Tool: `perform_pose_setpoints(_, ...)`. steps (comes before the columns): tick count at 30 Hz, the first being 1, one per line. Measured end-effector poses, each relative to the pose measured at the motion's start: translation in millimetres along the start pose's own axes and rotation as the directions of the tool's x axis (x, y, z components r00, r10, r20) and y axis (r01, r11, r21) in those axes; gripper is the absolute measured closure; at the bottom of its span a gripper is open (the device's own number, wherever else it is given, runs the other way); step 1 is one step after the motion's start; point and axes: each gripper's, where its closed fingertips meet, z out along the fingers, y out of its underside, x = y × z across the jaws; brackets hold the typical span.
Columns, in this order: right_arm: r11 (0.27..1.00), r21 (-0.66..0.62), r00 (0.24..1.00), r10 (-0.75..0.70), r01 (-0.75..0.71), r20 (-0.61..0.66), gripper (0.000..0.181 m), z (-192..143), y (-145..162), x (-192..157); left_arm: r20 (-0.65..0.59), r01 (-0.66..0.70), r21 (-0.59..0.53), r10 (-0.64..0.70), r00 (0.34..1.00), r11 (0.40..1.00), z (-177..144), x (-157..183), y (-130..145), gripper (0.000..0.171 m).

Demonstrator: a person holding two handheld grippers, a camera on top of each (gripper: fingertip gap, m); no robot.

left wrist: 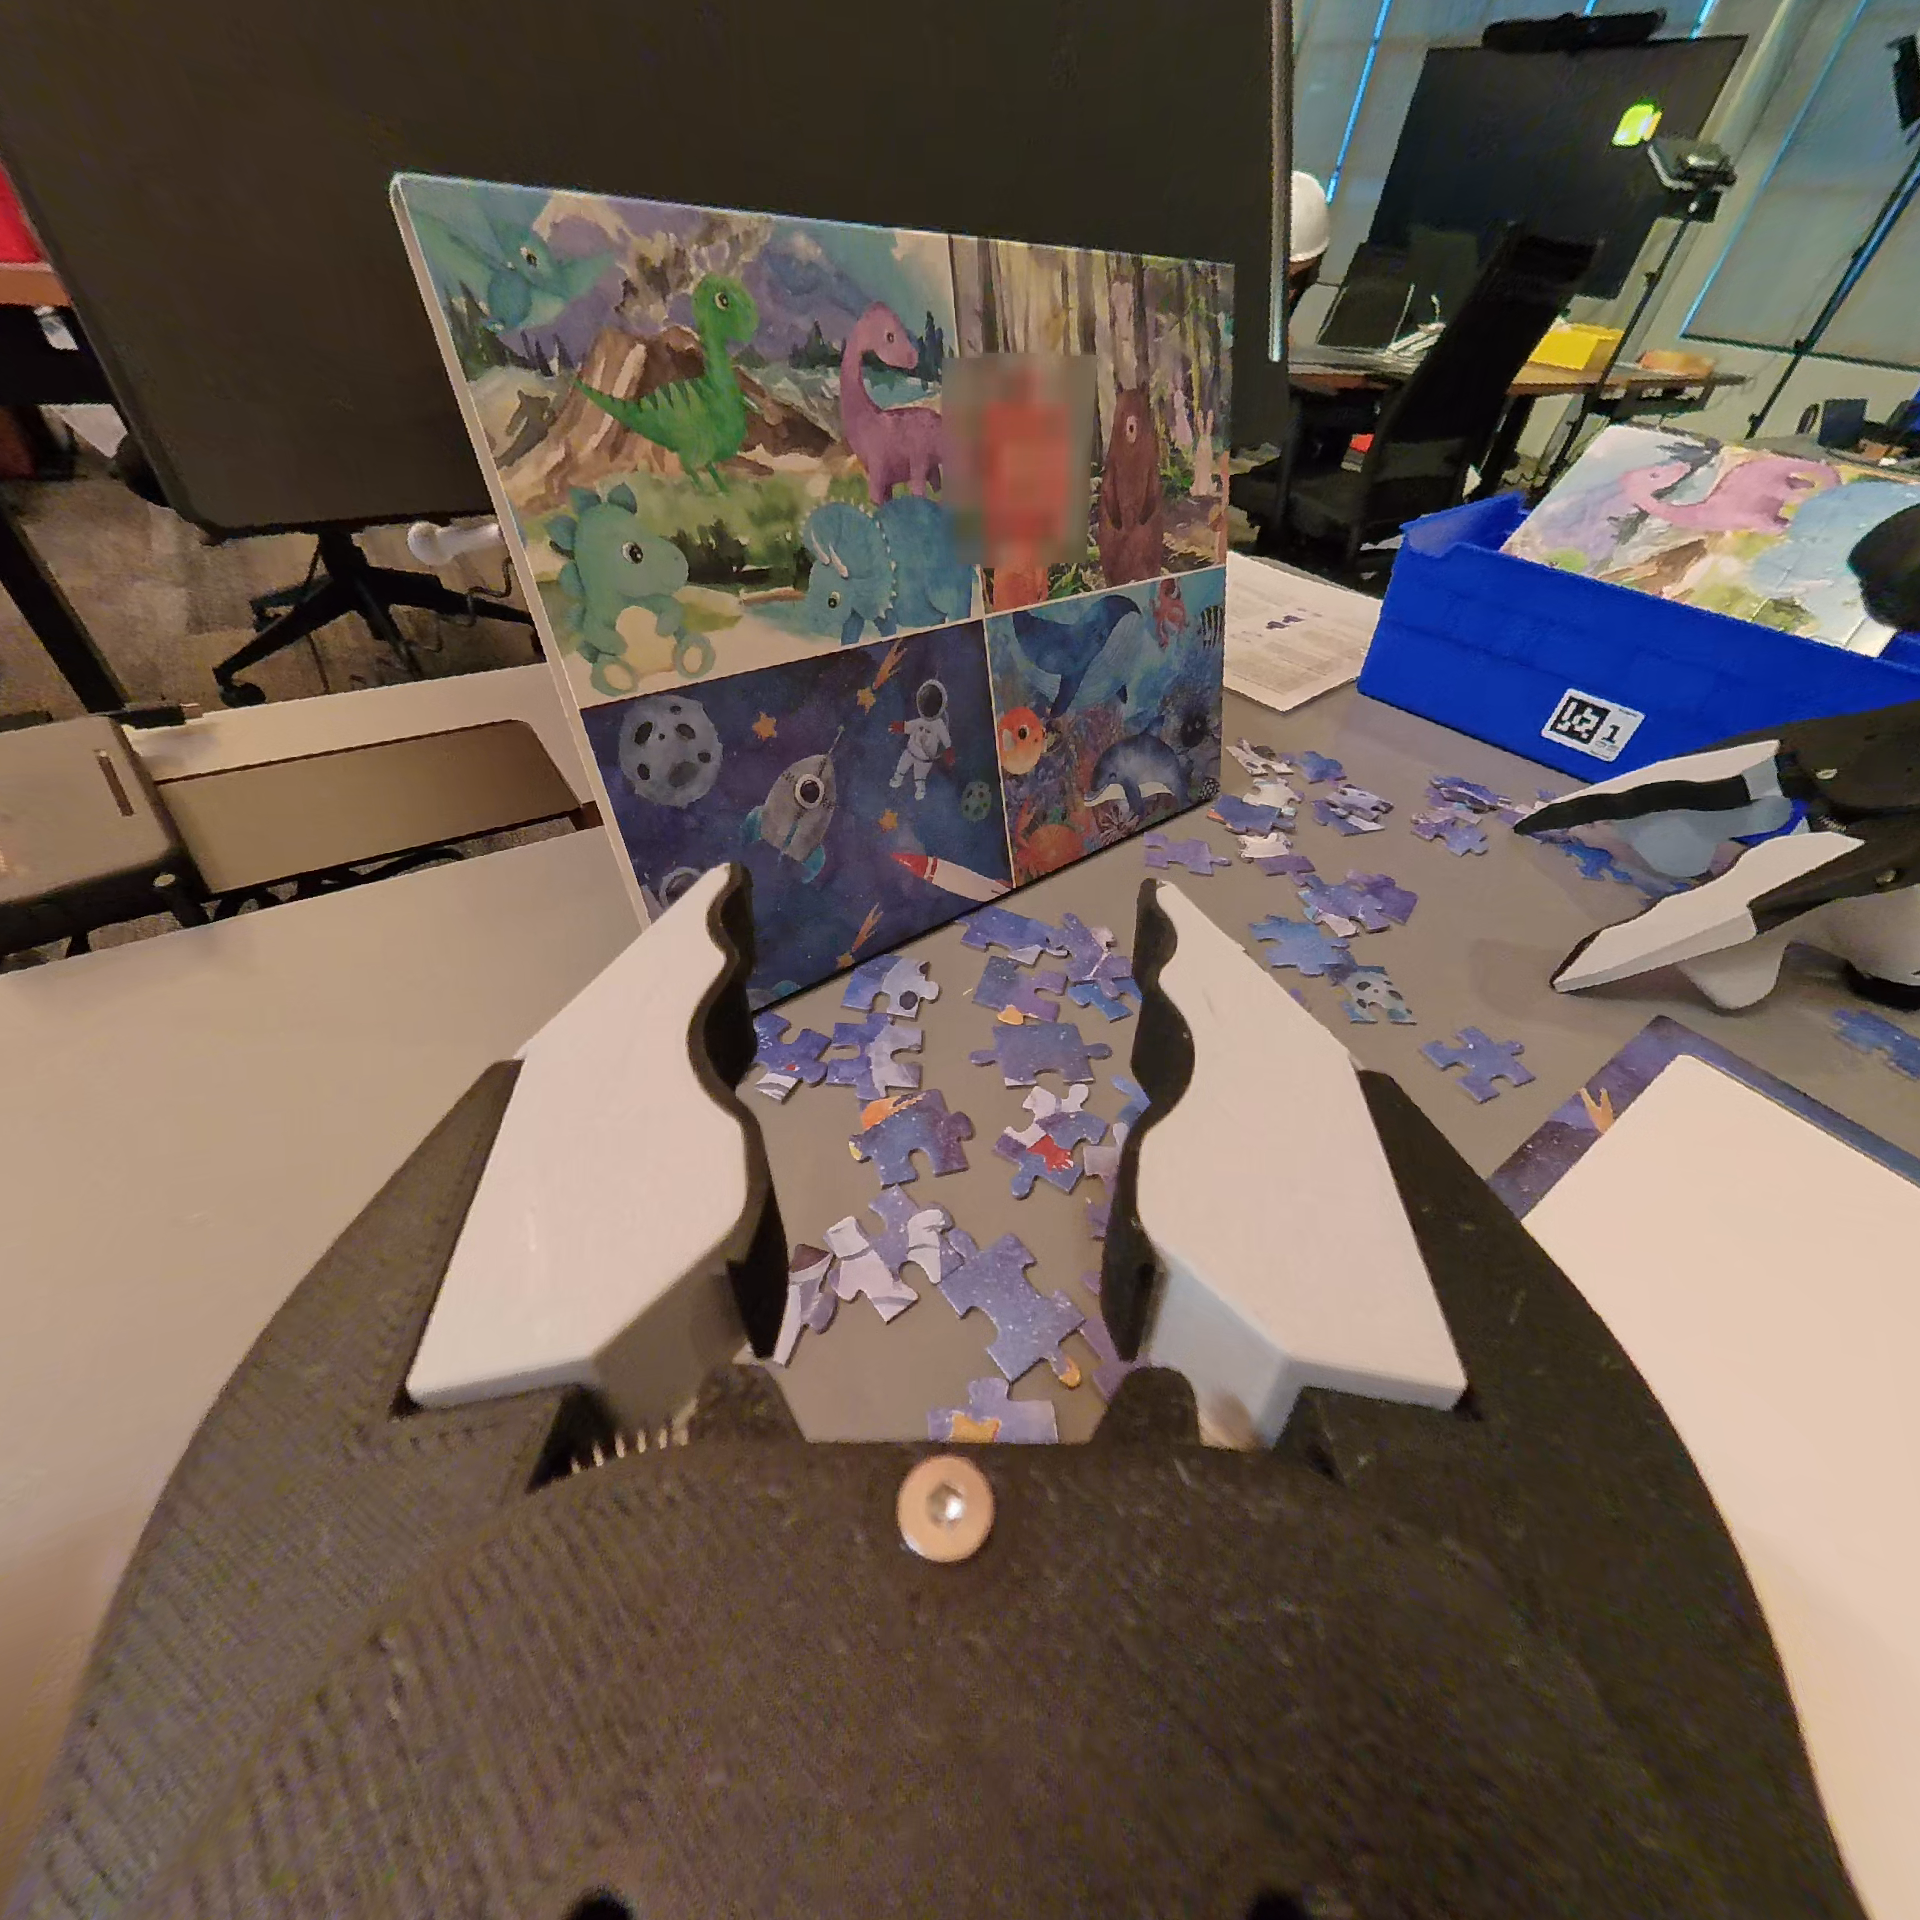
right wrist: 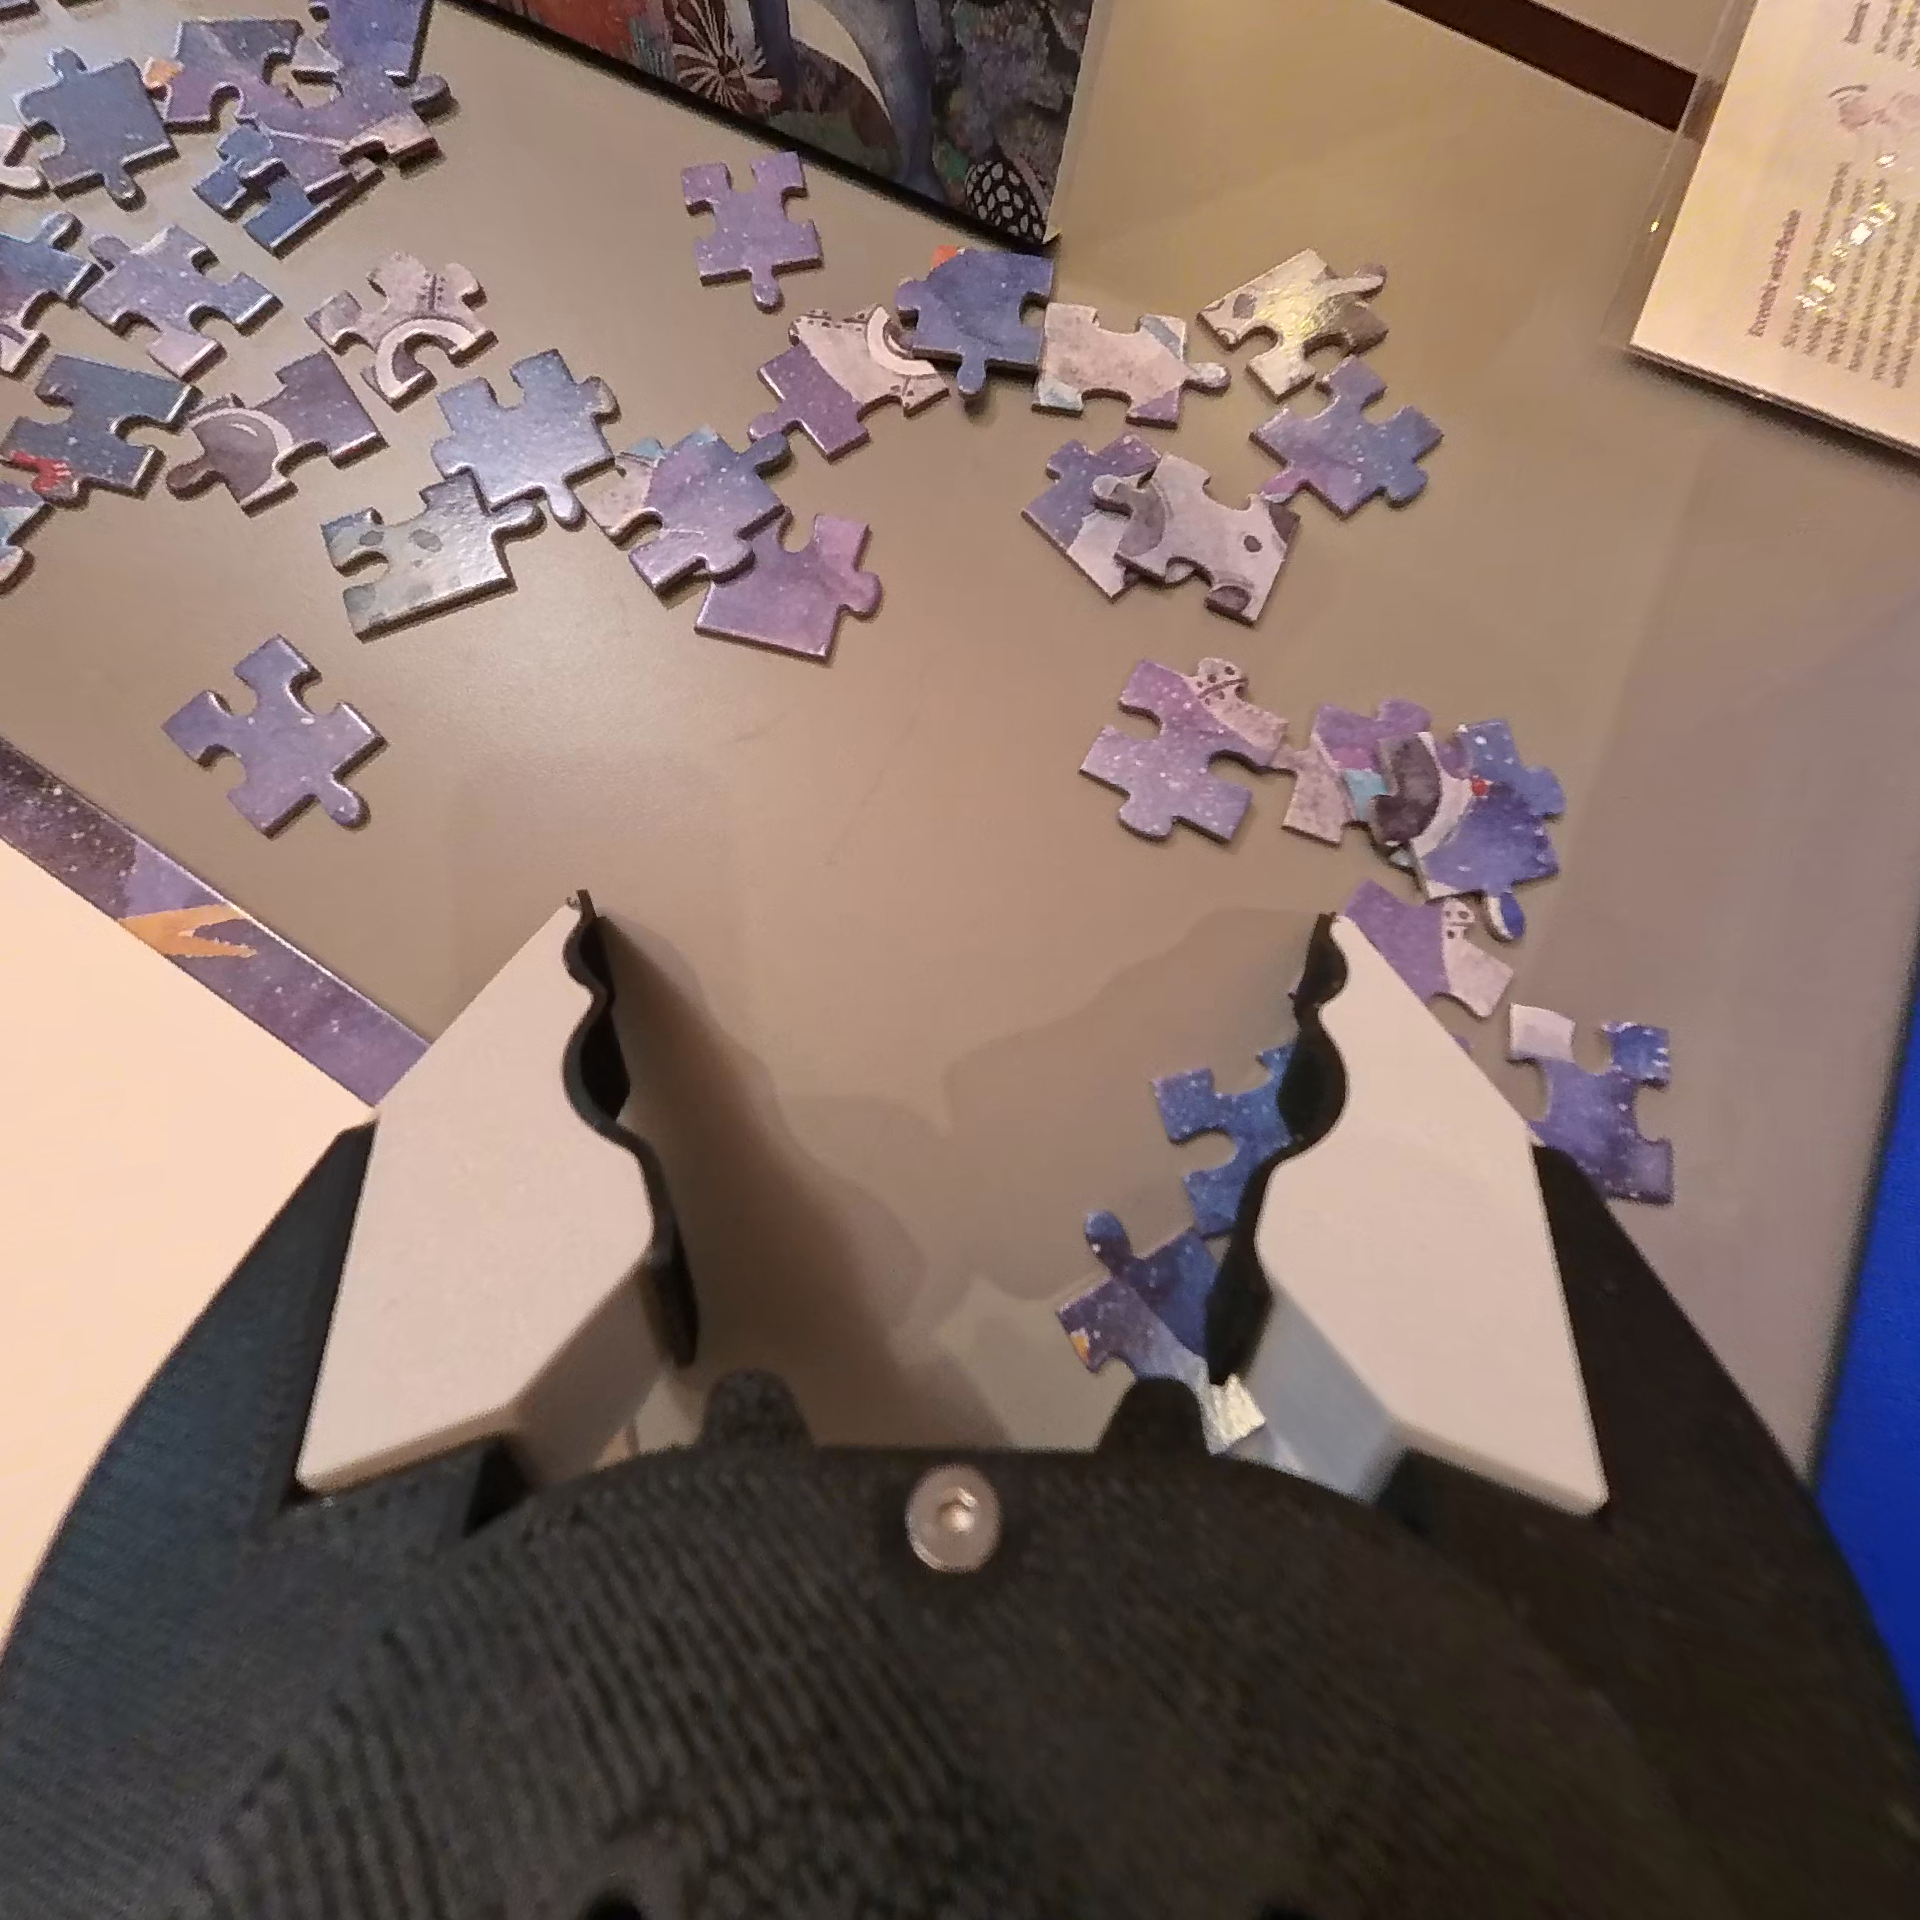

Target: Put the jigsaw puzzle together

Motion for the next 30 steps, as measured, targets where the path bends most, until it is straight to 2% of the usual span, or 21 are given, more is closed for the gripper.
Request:
perform_pose_setpoints(7,1.000,0.000,1.000,0.000,0.000,0.000,0.052,0,0,0,0.010,0.016,-0.043,-0.015,1.000,0.999,6,-8,14,0.100)
perform_pose_setpoints(17,1.000,0.001,1.000,-0.001,0.001,0.000,0.052,-1,-1,0,0.009,-0.022,-0.046,0.023,1.000,0.999,5,-2,11,0.101)
perform_pose_setpoints(23,1.000,0.000,1.000,0.000,0.000,-0.002,0.052,-4,-2,2,0.067,-0.032,-0.030,0.034,0.997,0.999,1,-11,7,0.107)
perform_pose_setpoints(30,1.000,0.001,1.000,0.000,0.000,-0.003,0.052,-8,-3,5,0.055,-0.042,-0.016,0.043,0.998,0.999,-2,-8,2,0.112)
